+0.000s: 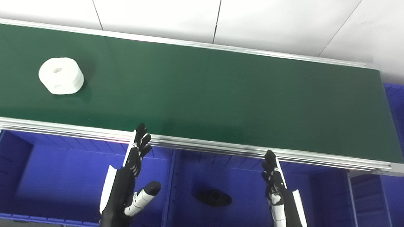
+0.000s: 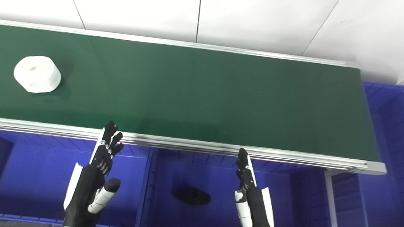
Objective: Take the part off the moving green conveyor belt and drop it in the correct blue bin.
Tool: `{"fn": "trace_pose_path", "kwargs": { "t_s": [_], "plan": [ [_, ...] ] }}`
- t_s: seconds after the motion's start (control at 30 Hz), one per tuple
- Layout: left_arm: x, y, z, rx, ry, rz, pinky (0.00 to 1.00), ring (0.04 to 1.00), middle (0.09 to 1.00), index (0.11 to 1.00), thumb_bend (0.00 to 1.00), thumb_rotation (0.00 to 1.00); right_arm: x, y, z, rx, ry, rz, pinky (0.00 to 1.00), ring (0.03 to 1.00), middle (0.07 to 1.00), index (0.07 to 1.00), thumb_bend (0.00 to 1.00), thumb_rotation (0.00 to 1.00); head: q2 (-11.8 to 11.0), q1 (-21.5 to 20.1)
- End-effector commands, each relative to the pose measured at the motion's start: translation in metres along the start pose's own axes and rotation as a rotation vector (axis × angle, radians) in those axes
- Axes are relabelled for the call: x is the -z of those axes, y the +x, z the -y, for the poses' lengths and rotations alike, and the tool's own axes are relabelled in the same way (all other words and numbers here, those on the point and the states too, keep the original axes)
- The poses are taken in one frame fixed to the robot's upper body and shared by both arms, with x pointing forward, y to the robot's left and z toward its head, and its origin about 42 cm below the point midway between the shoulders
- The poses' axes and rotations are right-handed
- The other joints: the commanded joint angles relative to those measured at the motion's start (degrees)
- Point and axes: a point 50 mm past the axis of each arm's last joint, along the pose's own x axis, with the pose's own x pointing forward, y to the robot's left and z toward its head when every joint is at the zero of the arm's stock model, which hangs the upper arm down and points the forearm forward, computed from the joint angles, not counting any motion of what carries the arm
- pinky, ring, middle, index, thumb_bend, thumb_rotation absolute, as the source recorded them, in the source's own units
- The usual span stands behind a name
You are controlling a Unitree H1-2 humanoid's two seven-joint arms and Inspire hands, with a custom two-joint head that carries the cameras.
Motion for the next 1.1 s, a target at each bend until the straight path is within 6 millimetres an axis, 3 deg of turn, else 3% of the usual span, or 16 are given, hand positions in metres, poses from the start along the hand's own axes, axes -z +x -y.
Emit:
{"fn": "trace_pose_path", "kwargs": {
  "t_s": [0.0,0.4,0.73,1.07],
  "plan": [
    [-0.006,0.004,0.004,-0.008,-0.009,0.053,0.93,0.969,1.0,1.0,0.73,0.88,-0.006,0.001,0.0,0.0,0.004,0.066,1.0,1.0,1.0,1.0,1.0,1.0,-0.66,0.45],
    [0.005,0.007,0.008,0.0,-0.017,0.043,0.93,0.96,1.0,1.0,0.73,0.87,0.005,0.005,0.002,-0.001,0.004,0.069,1.0,1.0,1.0,1.0,1.0,1.0,-4.04,3.48],
    [0.003,0.008,0.011,-0.004,-0.017,0.046,0.91,0.946,1.0,1.0,0.71,0.83,0.004,0.005,0.005,0.0,0.001,0.067,1.0,1.0,1.0,1.0,1.0,1.0,-3.41,4.21],
    [-0.006,0.012,0.015,-0.022,0.046,0.151,0.81,0.931,0.999,1.0,0.83,0.84,0.009,0.006,0.013,-0.001,0.018,0.063,1.0,1.0,1.0,1.0,1.0,1.0,-5.2,6.3]
  ]
}}
